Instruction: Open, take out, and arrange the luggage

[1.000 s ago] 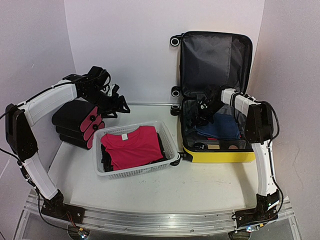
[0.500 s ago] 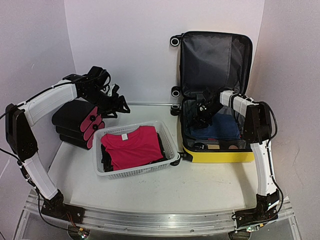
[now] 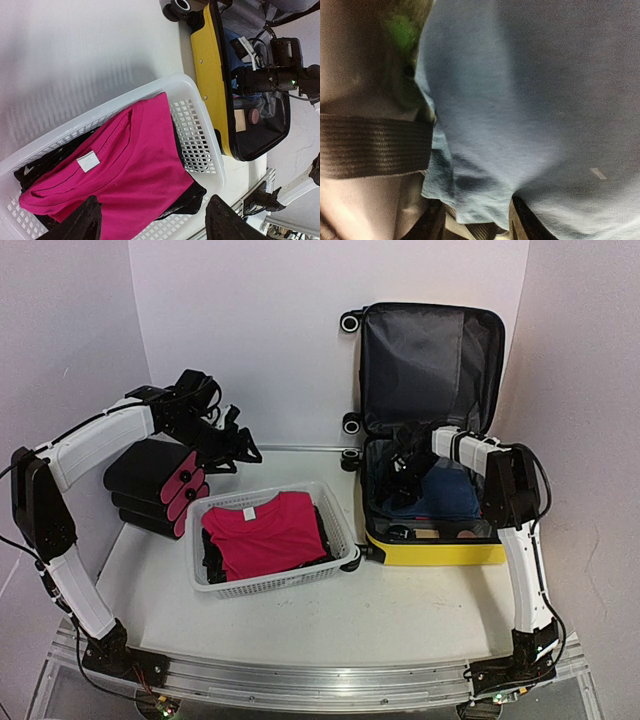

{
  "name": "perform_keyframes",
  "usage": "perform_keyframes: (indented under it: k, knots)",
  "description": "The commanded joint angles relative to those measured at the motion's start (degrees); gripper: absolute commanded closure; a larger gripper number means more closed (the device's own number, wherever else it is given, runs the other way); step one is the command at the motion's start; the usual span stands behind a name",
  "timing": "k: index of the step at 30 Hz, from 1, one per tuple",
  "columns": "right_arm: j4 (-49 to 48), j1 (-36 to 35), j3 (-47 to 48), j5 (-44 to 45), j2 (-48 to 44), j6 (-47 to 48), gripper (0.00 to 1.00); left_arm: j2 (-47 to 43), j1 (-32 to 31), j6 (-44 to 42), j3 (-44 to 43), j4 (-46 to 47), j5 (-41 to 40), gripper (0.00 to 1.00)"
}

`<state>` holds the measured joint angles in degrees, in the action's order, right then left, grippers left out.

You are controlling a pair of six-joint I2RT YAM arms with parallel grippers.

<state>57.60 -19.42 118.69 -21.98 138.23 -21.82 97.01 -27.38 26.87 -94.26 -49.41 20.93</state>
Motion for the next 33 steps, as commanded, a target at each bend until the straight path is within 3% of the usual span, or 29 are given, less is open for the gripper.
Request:
perform_keyframes:
  k: [1, 6, 10, 27, 33]
  knots:
    - [-1.3, -2.6, 1.8, 5.1, -1.2, 0.2, 0.50, 0.2, 0.1, -0.8, -3.2, 1.7, 1.0, 0.28]
    - [-1.3, -4.0, 1.3, 10.7, -0.8, 0.3, 0.44, -0.3, 0.1, -0.8, -3.1, 1.5, 0.8, 0.28]
    - [-0.8, -4.2, 1.0, 13.0, 0.3, 0.9, 0.46, -0.6, 0.1, -0.7, -2.7, 1.5, 0.6, 0.28]
    - [-0.7, -3.1, 2.9, 8.5, 0.2, 1.0, 0.93, -1.5, 0.1, -0.7, -1.9, 1.6, 0.2, 0.28]
    - [-0.8, -2.7, 4.4, 7.8, -1.1, 1.8, 1.00, -1.3, 0.1, -0.6, -1.8, 1.6, 0.5, 0.28]
